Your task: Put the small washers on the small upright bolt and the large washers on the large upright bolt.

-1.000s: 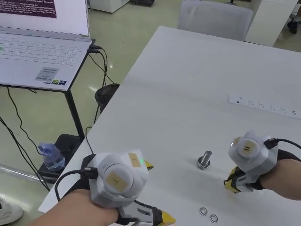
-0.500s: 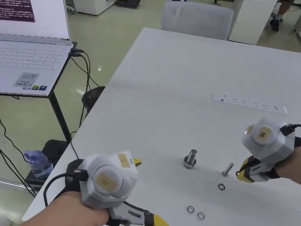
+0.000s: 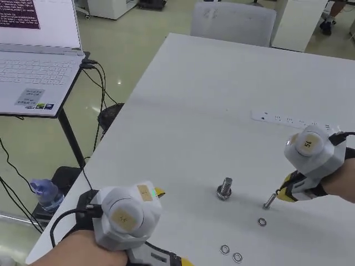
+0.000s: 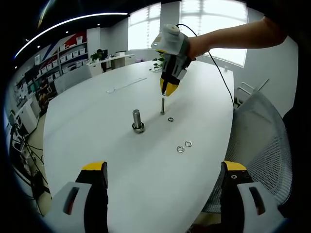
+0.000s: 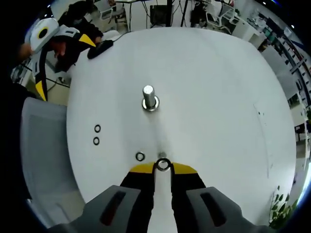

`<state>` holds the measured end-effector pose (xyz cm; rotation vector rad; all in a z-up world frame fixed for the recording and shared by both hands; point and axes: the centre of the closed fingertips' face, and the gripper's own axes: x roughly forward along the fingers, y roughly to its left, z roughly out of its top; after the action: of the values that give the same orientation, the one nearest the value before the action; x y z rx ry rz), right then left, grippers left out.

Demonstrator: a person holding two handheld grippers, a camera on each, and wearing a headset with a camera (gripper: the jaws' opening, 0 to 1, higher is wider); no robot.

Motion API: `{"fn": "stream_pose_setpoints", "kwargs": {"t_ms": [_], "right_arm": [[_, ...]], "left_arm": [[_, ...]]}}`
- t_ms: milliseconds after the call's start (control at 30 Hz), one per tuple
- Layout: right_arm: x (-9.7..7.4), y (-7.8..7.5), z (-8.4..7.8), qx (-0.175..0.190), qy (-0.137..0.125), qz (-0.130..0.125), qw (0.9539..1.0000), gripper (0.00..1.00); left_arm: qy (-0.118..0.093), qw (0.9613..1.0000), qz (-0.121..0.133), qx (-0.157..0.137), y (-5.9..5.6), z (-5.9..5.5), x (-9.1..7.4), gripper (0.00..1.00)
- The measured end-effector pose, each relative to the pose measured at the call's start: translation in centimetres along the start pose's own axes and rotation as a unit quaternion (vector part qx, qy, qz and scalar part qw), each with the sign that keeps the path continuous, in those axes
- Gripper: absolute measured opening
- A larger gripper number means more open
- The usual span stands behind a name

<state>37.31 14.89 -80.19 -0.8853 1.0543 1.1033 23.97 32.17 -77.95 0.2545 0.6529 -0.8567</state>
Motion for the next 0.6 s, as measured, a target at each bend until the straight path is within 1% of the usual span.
{"fn": "stream_pose_setpoints", "kwargs": {"t_ms": [67,133,200,267,433,600], "right_arm": [[0.3,0.1,0.0,0.001,0.004,0.004,1.0000,0.12],[0.5,0.2,-0.1,-0.001,0.008,0.005,1.0000,0.12],[0.6,-0.1,0.0,0.000,0.006,0.002,1.0000,0.12],[0.7,-0.1,-0.1,0.002,0.008,0.004,1.0000,0.12],[1.0,-0.2,-0.3,0.000,0.016,0.006,0.9999,0.12],[1.3,-0.4,-0.3,0.003,0.015,0.008,0.9999,0.12]], "left_arm": [[-0.002,1.0000,0.002,-0.002,0.1,0.0,0.0,1.00],[0.002,1.0000,0.000,-0.007,0.1,-0.1,-0.1,0.99],[0.003,1.0000,-0.002,-0.004,0.1,-0.2,-0.1,0.99],[0.004,1.0000,-0.001,-0.002,0.1,-0.3,-0.1,0.99],[0.008,1.0000,-0.004,-0.002,0.1,-0.6,-0.2,0.97],[0.010,0.9999,-0.002,0.000,0.4,-0.6,-0.2,0.96]]}}
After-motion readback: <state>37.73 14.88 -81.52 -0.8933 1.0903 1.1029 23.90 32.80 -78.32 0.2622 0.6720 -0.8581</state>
